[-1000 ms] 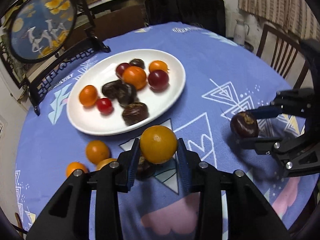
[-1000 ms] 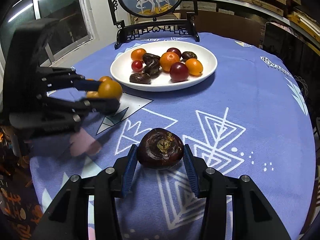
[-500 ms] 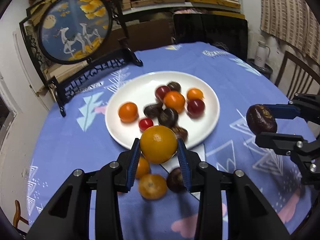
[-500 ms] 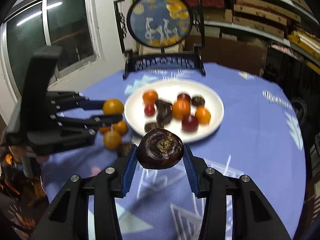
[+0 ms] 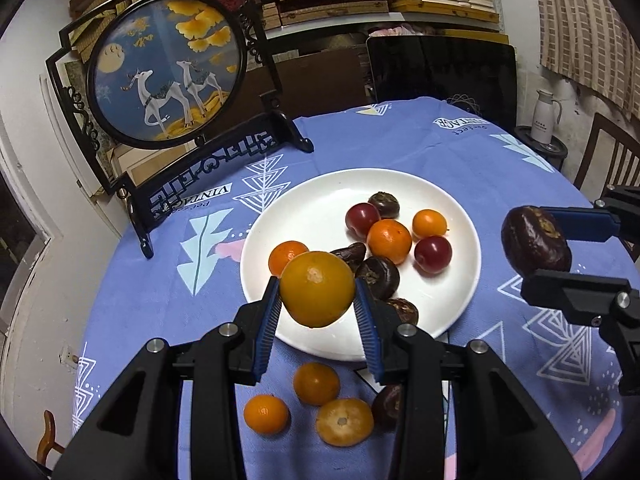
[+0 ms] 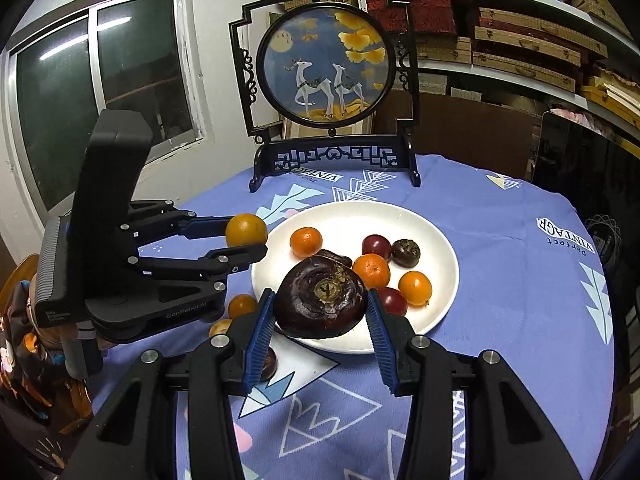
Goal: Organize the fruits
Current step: 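Lower the mandarin onto the plate with the left tool while the right places its chestnut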
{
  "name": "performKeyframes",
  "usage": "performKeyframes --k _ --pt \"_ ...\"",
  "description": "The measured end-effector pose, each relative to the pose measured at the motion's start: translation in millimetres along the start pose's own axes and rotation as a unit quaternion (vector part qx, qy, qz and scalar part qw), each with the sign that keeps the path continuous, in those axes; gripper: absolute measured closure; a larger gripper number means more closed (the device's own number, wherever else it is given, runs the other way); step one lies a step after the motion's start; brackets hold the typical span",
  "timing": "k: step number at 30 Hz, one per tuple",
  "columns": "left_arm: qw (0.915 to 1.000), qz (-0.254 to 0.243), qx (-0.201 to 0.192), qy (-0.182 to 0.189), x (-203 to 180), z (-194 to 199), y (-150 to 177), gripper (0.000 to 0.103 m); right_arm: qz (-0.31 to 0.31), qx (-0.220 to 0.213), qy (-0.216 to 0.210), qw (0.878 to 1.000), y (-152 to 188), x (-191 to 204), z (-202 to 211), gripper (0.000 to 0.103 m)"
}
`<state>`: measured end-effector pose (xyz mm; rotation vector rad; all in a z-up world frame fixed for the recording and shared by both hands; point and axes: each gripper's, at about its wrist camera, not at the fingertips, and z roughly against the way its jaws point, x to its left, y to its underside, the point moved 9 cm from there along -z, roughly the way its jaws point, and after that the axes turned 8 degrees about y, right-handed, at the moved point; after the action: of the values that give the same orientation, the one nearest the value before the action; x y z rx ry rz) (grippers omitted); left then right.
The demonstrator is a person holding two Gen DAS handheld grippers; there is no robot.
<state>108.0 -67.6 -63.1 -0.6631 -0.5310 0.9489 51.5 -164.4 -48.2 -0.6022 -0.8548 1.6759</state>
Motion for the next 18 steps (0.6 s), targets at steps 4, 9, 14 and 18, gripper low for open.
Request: performKeyframes --k 4,9,14,18 --pt "1.0000 0.000 0.003 -0.001 3 -6 -1 0.067 0.001 0.004 0.002 1.000 1 -3 -4 0.057" --pt "1.0000 0.004 0.004 -0.003 11 -9 -2 0.067 -0.001 0.010 0.007 1.000 3 -9 -9 0.057" --pt "0.9996 0.021 0.006 -0.018 36 -15 -4 0.067 -0.013 0.011 0.018 1.000 1 -26 -16 0.057" --pt "0.9993 0.033 0.012 -0.013 44 -27 -7 0.067 -0.024 0.010 0.014 1.000 -6 -33 -26 0.057"
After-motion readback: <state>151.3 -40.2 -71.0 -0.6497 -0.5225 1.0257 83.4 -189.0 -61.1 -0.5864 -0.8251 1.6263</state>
